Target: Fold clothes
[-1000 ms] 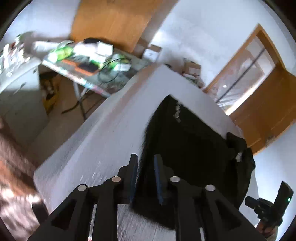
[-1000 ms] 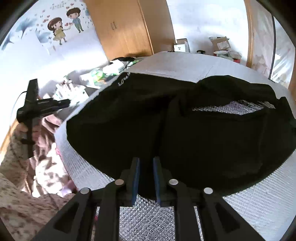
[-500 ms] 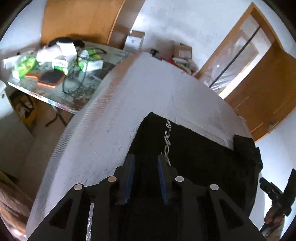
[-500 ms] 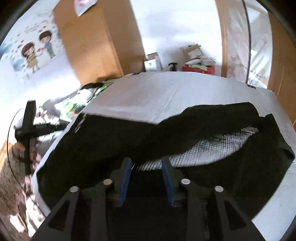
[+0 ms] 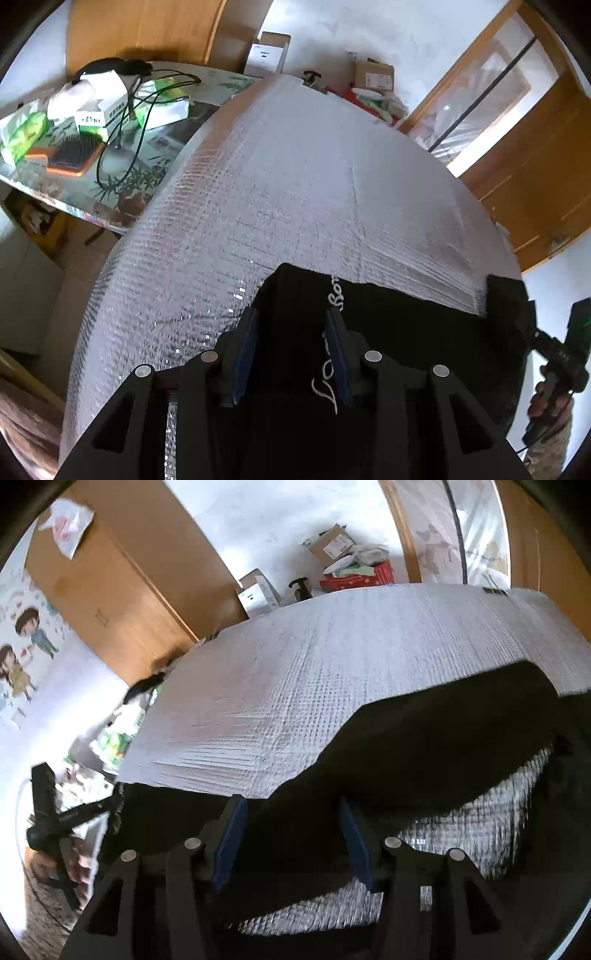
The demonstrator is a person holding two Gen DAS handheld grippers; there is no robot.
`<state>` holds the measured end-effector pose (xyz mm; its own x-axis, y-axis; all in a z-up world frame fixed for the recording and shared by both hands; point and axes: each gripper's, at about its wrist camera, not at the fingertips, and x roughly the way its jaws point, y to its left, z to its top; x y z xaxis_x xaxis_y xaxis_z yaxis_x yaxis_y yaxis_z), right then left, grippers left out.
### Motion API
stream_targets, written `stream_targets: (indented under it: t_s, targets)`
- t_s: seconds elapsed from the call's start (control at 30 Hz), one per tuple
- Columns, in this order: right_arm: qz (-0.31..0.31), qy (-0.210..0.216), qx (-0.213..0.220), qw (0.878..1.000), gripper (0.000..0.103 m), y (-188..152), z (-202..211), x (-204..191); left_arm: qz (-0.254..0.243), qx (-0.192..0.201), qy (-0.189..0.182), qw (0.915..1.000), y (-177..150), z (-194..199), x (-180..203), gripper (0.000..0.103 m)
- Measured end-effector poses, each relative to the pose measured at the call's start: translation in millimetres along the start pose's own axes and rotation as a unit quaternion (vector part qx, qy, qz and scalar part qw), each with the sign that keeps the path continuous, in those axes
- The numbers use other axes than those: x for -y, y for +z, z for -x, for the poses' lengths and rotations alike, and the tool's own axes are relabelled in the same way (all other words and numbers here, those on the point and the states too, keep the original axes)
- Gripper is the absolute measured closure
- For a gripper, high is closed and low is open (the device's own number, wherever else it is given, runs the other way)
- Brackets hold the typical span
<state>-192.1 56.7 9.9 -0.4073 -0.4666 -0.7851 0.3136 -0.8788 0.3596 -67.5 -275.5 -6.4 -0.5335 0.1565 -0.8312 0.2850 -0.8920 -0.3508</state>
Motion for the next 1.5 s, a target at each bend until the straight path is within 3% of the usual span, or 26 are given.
stream_targets:
  t_s: [0.13, 0.17, 0.2, 0.23, 0.3, 0.37, 0.73, 0.87, 1.03, 1.27, 1.5]
  targets:
    - [0.001, -0.018, -0.017, 1.000, 0.051, 4, -19, -4, -0.005, 0.004, 0.021, 0.9998, 0, -1, 5, 0.065]
    - [0.001, -0.023, -0.019, 1.000, 0.051, 5, -22, -5, -0.009, 0.006, 0.026, 0.9996, 0, -1, 6, 0.076]
    - [0.004, -0.033, -0.020, 0.999, 0.056, 6, -24, -6, -0.008, 0.008, 0.028, 0.9995, 0, -1, 6, 0.086]
    - [0.008, -0.042, -0.020, 0.999, 0.061, 7, -26, -7, -0.005, 0.010, 0.026, 0.9996, 0, 0, 4, 0.088]
    - [0.014, -0.060, -0.020, 0.998, 0.083, 9, -30, -9, 0.005, 0.014, 0.020, 0.9997, 1, 0, -1, 0.096]
    - [0.016, -0.058, -0.012, 0.998, 0.089, 11, -29, -10, 0.026, 0.019, 0.010, 0.9994, 2, 2, -8, 0.097]
    - [0.006, -0.029, 0.085, 0.996, 0.091, 27, -6, -1, 0.065, 0.093, 0.029, 0.9931, 3, 30, -25, 0.099]
    - [0.009, -0.069, 0.090, 0.993, 0.091, 29, -12, 1, 0.096, 0.091, 0.034, 0.9907, 0, 24, -43, 0.099]
    - [0.003, -0.104, 0.135, 0.985, 0.092, 35, 1, 1, 0.103, 0.118, 0.041, 0.9869, 3, 33, -48, 0.099]
    - [-0.008, -0.170, 0.105, 0.980, 0.092, 39, -18, 16, 0.097, 0.112, 0.060, 0.9872, 8, 20, -53, 0.099]
    - [-0.017, -0.198, 0.105, 0.974, 0.092, 40, -13, 30, 0.112, 0.113, 0.064, 0.9853, 8, 22, -62, 0.098]
